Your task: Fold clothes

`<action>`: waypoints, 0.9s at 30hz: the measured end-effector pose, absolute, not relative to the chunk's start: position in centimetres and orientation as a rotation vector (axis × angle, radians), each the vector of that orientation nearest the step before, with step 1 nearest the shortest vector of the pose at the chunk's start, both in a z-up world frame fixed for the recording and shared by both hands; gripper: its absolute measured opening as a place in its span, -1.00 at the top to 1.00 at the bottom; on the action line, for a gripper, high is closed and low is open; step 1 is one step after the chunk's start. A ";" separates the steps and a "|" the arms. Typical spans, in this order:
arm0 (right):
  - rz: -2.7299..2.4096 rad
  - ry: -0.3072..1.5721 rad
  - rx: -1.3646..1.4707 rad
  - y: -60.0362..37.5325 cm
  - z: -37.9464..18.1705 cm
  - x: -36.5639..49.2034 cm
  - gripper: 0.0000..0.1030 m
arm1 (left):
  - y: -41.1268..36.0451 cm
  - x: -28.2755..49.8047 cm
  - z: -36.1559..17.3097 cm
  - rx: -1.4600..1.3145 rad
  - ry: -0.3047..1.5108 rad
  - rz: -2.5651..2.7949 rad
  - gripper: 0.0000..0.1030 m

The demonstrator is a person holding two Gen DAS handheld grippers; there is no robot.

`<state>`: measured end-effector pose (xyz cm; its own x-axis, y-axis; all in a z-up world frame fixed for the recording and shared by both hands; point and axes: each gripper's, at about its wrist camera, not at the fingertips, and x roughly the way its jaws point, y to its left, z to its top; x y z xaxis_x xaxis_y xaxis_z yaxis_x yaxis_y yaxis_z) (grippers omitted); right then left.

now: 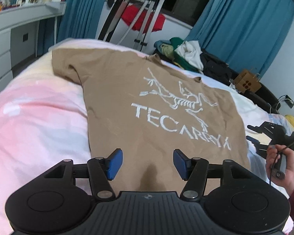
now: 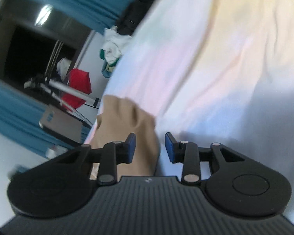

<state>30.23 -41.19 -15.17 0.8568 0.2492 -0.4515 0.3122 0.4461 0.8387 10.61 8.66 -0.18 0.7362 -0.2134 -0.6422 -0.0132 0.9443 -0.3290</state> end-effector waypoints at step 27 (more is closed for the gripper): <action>0.456 0.356 0.555 -27.1 -8.4 34.0 -0.15 | 8.1 12.5 -1.1 -0.347 0.724 -0.197 -0.15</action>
